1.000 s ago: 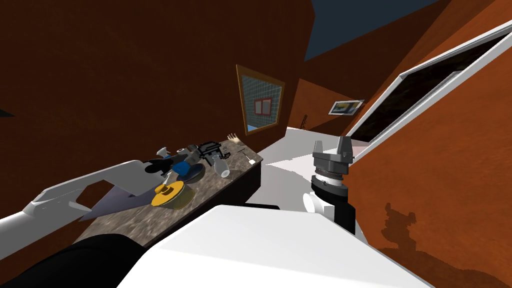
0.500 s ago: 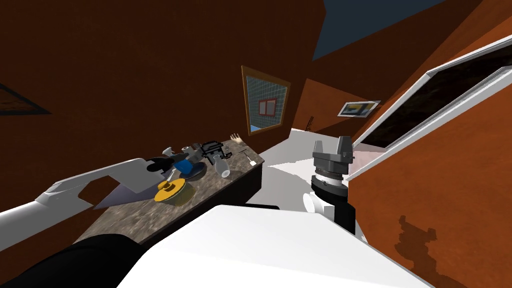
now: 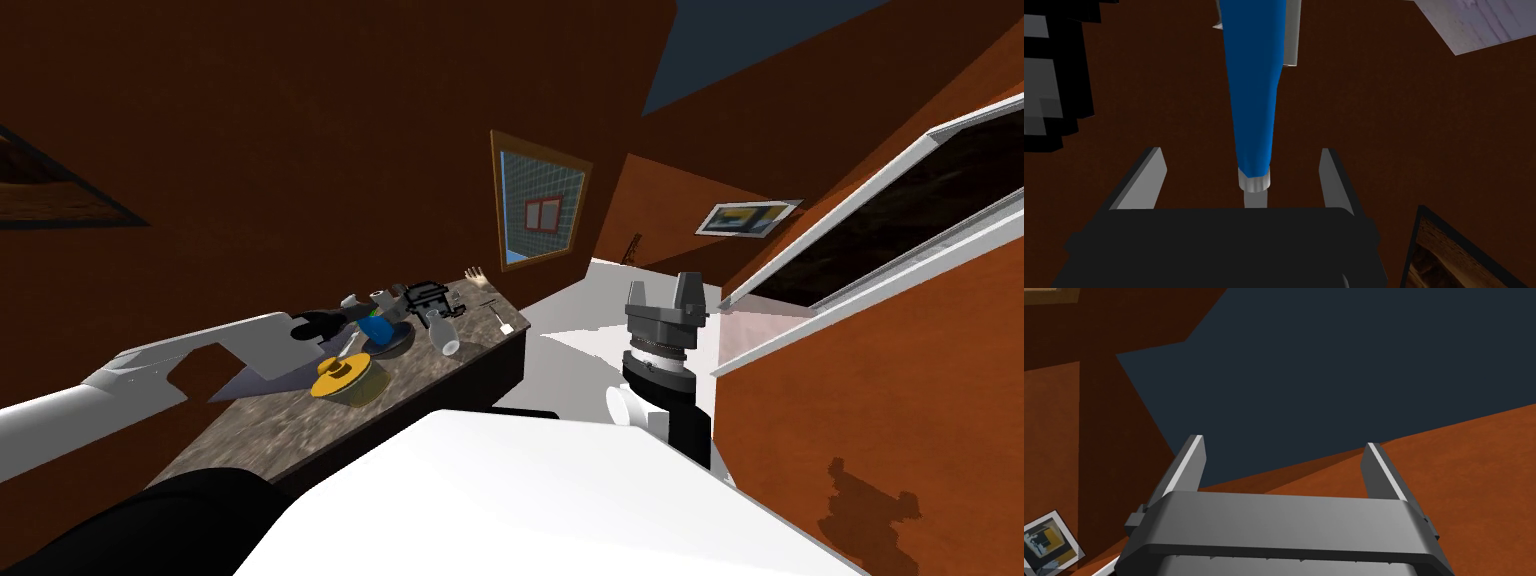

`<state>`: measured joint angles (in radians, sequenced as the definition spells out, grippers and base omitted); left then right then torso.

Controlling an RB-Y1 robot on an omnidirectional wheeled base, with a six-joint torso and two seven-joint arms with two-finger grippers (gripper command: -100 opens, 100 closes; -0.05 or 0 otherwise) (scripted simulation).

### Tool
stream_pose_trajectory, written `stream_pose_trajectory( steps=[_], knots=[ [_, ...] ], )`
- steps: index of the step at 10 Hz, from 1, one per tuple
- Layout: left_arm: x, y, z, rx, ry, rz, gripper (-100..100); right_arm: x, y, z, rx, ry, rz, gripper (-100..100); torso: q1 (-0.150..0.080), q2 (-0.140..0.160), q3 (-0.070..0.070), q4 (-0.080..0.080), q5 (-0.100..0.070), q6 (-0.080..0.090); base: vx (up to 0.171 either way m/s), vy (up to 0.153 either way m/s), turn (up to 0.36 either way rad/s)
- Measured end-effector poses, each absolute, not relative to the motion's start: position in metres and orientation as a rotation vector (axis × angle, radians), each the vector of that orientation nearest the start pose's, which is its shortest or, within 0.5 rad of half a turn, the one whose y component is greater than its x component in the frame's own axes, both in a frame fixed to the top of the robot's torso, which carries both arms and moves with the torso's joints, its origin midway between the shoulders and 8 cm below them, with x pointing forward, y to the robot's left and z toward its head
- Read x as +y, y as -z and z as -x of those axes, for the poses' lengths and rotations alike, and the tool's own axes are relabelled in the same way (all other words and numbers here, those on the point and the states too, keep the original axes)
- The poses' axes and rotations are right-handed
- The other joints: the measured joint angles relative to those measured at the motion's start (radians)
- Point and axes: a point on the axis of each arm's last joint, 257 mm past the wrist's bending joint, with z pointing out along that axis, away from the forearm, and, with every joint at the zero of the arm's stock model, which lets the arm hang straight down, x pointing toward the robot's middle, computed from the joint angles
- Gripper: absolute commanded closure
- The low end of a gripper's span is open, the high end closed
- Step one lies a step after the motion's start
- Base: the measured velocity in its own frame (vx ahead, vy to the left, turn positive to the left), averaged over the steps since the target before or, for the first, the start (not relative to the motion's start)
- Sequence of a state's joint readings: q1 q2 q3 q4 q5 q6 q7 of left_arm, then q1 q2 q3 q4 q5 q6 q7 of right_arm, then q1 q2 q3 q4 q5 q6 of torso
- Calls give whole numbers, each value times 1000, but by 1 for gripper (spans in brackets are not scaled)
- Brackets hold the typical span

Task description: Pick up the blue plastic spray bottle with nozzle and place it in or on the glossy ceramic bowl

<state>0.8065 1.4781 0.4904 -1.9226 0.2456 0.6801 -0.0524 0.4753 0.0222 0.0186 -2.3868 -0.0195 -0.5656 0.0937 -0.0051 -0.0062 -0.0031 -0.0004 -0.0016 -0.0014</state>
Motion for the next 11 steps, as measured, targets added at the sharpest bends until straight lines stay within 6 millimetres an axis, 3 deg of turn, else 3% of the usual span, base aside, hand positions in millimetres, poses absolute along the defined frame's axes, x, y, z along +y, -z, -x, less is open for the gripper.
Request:
stream_pose_trajectory(
  steps=[9,11],
  knots=[
    [675,71,-412,1882,-347,563,-100,-269,-89,-308,463,-1290,-502,0,0,0,0,0,0,-1,51,-67,132],
    [680,66,-418,1883,-333,543,-100,-269,-89,-308,462,-1290,-502,0,1,1,0,0,0,1,16,-29,-16]
  ],
)
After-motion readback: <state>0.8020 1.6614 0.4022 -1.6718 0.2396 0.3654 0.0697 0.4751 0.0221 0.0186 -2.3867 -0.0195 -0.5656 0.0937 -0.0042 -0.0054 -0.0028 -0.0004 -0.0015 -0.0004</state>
